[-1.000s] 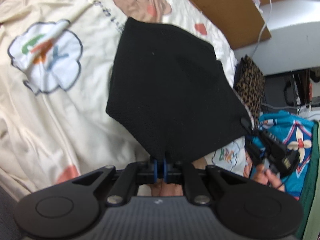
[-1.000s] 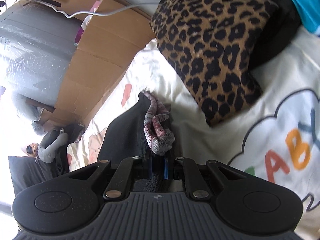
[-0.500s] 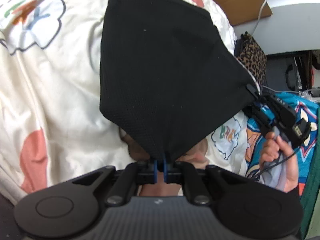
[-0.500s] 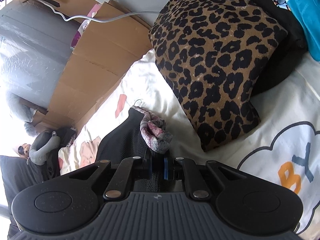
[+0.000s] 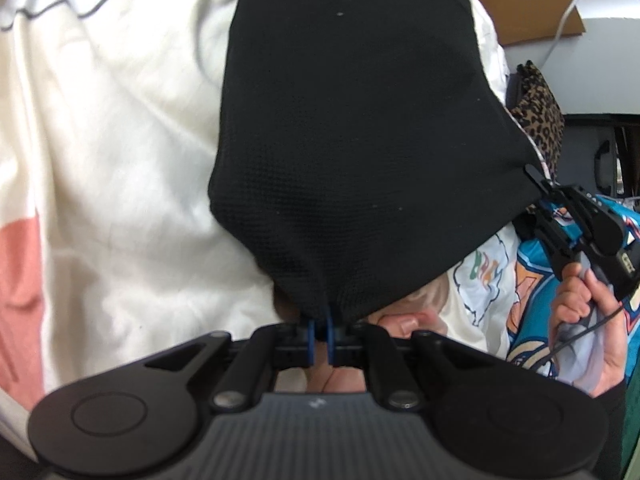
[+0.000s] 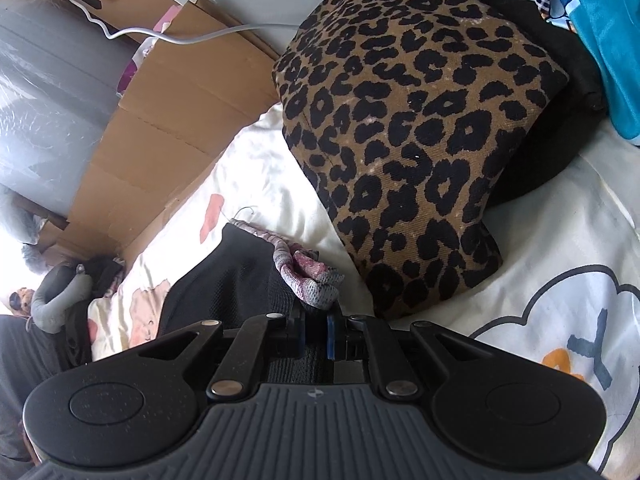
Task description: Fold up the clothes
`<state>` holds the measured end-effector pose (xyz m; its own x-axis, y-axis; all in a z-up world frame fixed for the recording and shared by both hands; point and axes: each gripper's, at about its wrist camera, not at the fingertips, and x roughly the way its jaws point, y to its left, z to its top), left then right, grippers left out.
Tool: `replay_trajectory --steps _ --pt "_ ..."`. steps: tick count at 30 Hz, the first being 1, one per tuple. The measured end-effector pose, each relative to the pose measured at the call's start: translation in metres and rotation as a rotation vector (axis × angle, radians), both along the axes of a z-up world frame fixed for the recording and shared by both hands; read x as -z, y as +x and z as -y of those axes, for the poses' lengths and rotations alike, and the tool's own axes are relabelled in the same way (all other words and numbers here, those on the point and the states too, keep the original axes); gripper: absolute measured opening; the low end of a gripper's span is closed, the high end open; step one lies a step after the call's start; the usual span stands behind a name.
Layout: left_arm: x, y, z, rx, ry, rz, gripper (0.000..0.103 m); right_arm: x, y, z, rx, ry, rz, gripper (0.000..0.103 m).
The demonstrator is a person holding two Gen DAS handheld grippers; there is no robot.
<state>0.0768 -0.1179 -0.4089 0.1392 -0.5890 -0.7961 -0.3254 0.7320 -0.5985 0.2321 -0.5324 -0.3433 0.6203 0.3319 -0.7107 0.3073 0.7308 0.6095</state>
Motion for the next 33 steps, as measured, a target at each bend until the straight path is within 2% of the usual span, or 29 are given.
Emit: replay_trajectory --steps 8,13,16,19,29,30,33 --pt "0.016 0.004 0.008 0.015 0.007 -0.032 0.007 0.021 0.002 0.004 0.035 -0.022 -0.011 0.009" --pt "0.014 0.006 0.011 0.036 0.018 -0.046 0.011 0.028 -0.002 0.011 0.066 -0.02 -0.021 0.013" --pt "0.004 0.007 0.012 0.085 0.044 -0.044 0.012 0.024 -0.004 0.012 0.064 -0.04 -0.013 0.017" --pt "-0.009 0.008 0.008 0.091 0.053 -0.039 0.03 0.019 -0.008 0.014 0.069 -0.061 -0.005 0.022" --pt "-0.06 0.027 -0.007 0.122 0.098 0.056 0.038 0.003 -0.035 0.029 0.144 -0.068 0.028 0.028" --pt "-0.064 0.032 -0.007 0.127 0.101 0.07 0.041 0.002 -0.039 0.03 0.149 -0.065 0.028 0.031" --pt "-0.078 0.043 -0.007 0.133 0.116 0.116 0.046 0.002 -0.046 0.032 0.148 -0.05 0.021 0.032"
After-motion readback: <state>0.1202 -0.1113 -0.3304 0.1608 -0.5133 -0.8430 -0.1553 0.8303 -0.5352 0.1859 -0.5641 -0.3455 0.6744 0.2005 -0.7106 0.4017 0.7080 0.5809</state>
